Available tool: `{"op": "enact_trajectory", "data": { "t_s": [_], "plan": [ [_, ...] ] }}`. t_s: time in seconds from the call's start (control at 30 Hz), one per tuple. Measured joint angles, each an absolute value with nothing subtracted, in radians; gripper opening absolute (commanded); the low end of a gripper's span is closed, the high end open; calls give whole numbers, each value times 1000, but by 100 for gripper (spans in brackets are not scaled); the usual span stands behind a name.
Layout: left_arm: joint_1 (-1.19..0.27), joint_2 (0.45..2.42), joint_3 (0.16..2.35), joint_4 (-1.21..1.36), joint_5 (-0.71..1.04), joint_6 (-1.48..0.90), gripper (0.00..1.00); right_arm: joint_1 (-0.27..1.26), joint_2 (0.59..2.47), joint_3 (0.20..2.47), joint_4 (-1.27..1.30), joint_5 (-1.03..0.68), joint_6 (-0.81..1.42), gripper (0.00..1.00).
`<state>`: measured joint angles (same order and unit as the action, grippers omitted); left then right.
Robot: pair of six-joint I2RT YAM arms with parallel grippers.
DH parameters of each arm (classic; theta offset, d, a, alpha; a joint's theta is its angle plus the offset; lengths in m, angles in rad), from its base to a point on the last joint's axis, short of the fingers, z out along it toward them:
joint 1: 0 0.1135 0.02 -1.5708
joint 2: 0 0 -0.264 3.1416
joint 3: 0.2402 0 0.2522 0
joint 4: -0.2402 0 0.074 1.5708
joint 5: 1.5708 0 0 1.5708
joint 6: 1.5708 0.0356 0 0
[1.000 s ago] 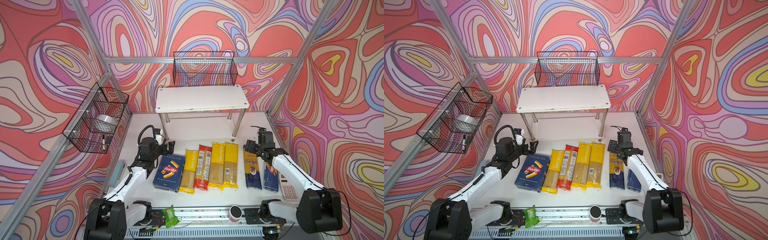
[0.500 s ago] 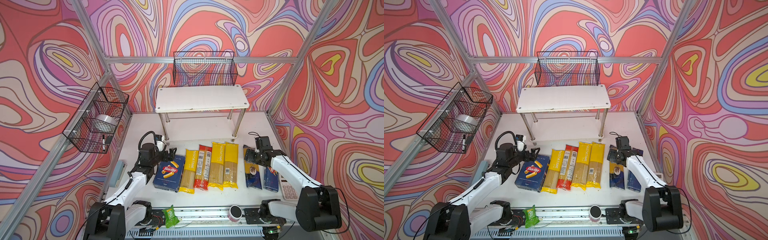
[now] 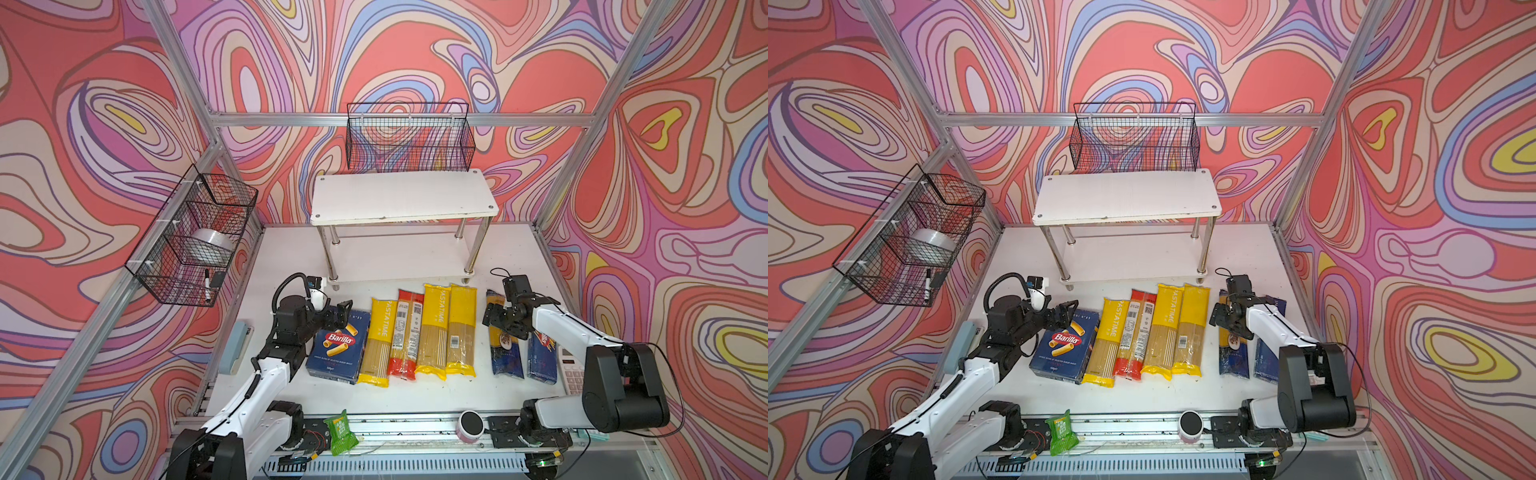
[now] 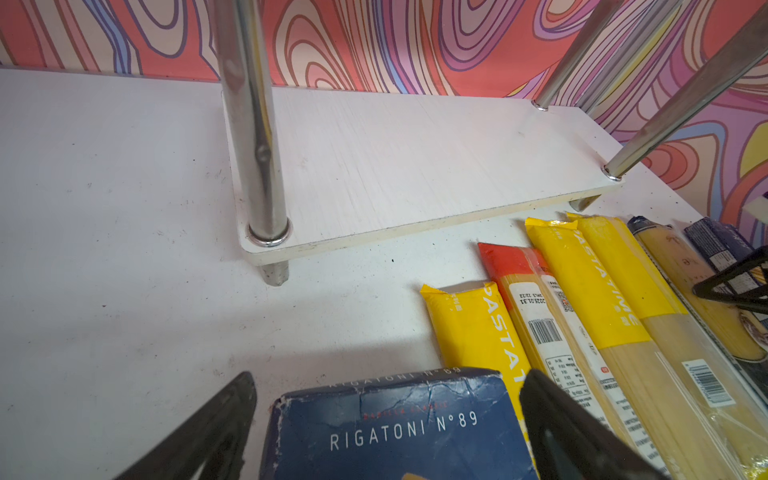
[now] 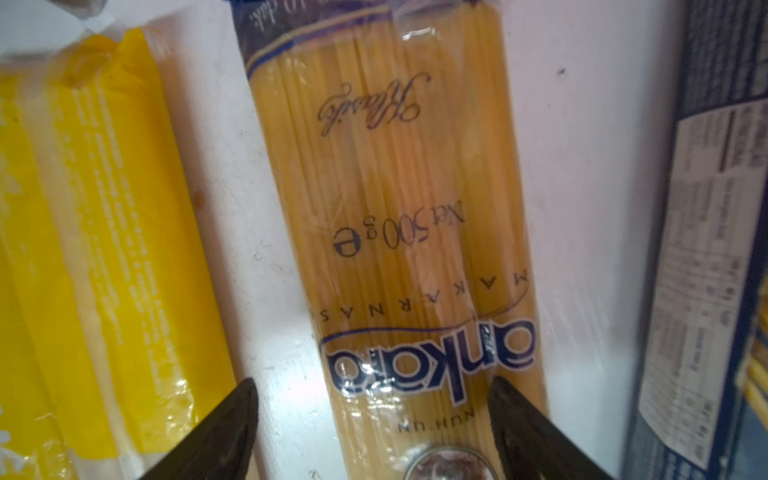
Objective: Place and organize the pasta boxes and bags onto the shelf
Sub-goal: 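Lower the right gripper onto the clear Ankara spaghetti bag and close on it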
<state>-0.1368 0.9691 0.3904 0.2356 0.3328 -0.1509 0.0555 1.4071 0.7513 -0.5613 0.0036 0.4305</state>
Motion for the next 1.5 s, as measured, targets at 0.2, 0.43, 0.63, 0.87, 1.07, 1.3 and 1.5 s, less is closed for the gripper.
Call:
{"op": "enact_trajectory", "data": {
  "t_s": [0.2, 0.43, 0.63, 0.87, 1.07, 1.3, 1.5],
  "plan": [
    [-137, 973, 402, 189, 283, -106, 100, 88, 1381, 740, -527, -49, 459, 90],
    [-137, 979, 412, 170, 262, -95, 100, 154, 1376, 753, -568, -35, 477, 90],
    [-137, 979, 412, 170, 265, -88, 100, 154, 1367, 809, -651, 71, 478, 92],
    [-137, 979, 412, 170, 274, -81, 100, 153, 1416, 804, -658, 100, 496, 92],
    [-137, 983, 412, 170, 281, -79, 100, 149, 1449, 784, -634, 89, 509, 92],
    [-137, 999, 414, 167, 288, -78, 100, 172, 1401, 741, -595, 42, 551, 90],
    [-137, 1000, 418, 166, 288, -78, 100, 262, 1388, 770, -695, 52, 578, 93]
  ]
}}
